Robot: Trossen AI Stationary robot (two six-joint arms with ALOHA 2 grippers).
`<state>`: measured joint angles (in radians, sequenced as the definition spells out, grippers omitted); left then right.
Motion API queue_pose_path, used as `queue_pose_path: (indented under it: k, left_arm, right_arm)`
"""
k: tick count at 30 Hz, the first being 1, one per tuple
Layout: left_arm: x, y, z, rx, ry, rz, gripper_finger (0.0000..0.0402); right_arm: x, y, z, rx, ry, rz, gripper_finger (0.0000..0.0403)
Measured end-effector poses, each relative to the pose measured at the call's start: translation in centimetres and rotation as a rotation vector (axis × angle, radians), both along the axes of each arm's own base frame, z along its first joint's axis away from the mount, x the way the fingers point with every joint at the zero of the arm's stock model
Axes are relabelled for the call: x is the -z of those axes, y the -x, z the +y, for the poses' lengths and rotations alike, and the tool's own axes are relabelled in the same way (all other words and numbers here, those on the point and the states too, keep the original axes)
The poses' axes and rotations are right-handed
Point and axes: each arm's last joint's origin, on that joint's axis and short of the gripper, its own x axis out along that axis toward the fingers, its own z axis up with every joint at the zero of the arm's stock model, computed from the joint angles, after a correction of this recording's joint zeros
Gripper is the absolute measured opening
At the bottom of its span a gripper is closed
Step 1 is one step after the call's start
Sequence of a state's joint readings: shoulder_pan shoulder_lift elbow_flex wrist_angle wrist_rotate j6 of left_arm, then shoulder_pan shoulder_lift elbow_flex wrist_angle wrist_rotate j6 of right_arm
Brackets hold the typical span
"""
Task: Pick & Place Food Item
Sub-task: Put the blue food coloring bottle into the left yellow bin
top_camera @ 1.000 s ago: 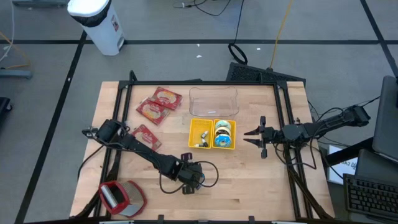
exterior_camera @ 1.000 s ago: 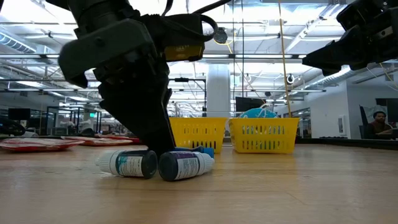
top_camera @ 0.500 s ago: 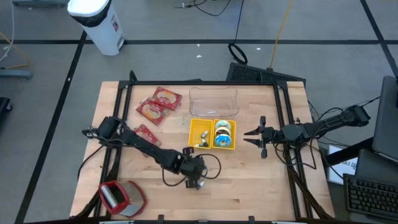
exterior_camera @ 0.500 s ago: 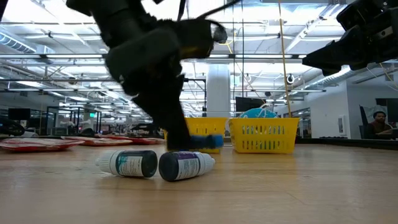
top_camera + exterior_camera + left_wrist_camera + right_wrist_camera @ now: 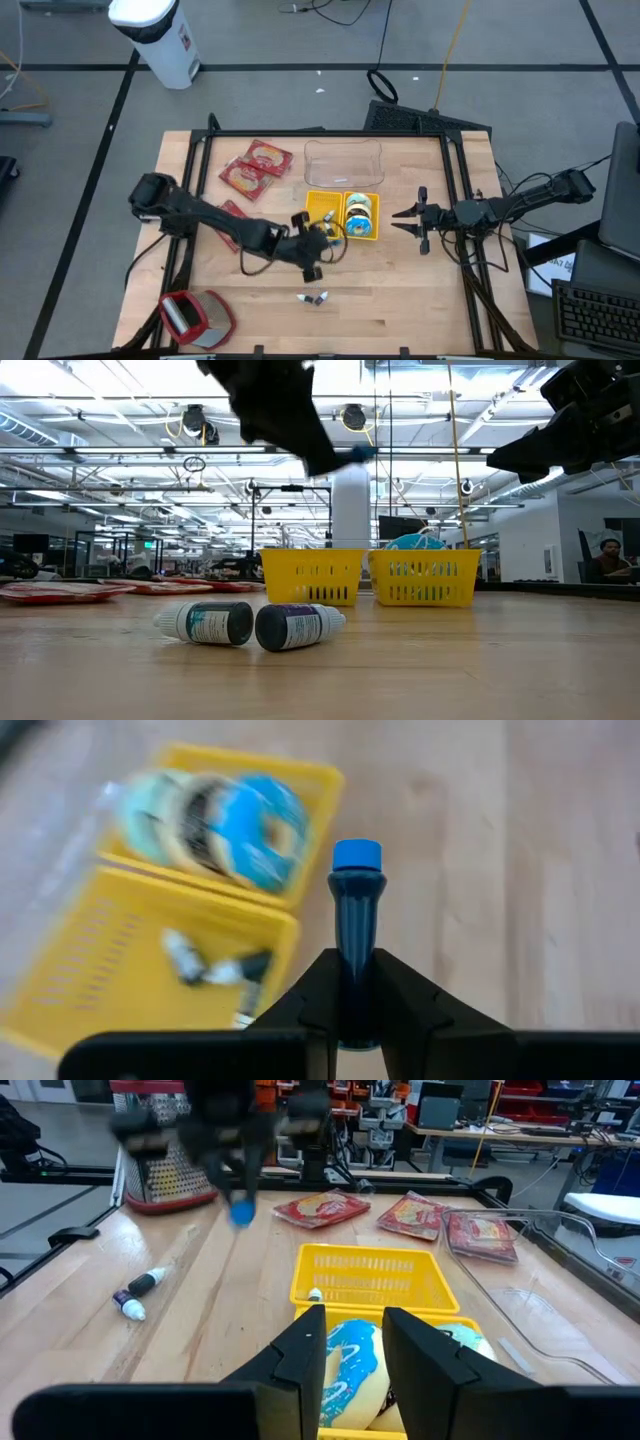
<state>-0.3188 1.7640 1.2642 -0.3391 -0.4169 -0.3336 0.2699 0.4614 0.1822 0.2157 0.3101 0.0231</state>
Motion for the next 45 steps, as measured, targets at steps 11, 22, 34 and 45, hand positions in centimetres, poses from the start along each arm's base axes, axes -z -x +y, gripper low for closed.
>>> queue_pose_path:
  k: [11, 22, 34, 45]
  left_arm:
    - [-4.2, 0.7, 5.1, -0.199, -0.052, -0.134, 0.0046]
    - [-2.7, -0.2, 9.5, -0.359, -0.023, -0.088, 0.0047]
    - [2.8, -1.5, 10.7, -0.410, 0.035, 0.112, 0.0047]
    - [6.0, -2.1, 10.7, -0.416, 0.028, 0.199, 0.0047]
  right_arm:
    - [0.1, 0.0, 0.0, 0.000, 0.001, 0.006, 0.0091]
    - [0.1, 0.0, 0.0, 0.001, 0.004, 0.011, 0.0091]
    - [0.2, 0.0, 0.0, 0.001, 0.007, 0.021, 0.0091]
    - [0.3, -0.1, 0.0, 0.001, 0.012, 0.028, 0.0091]
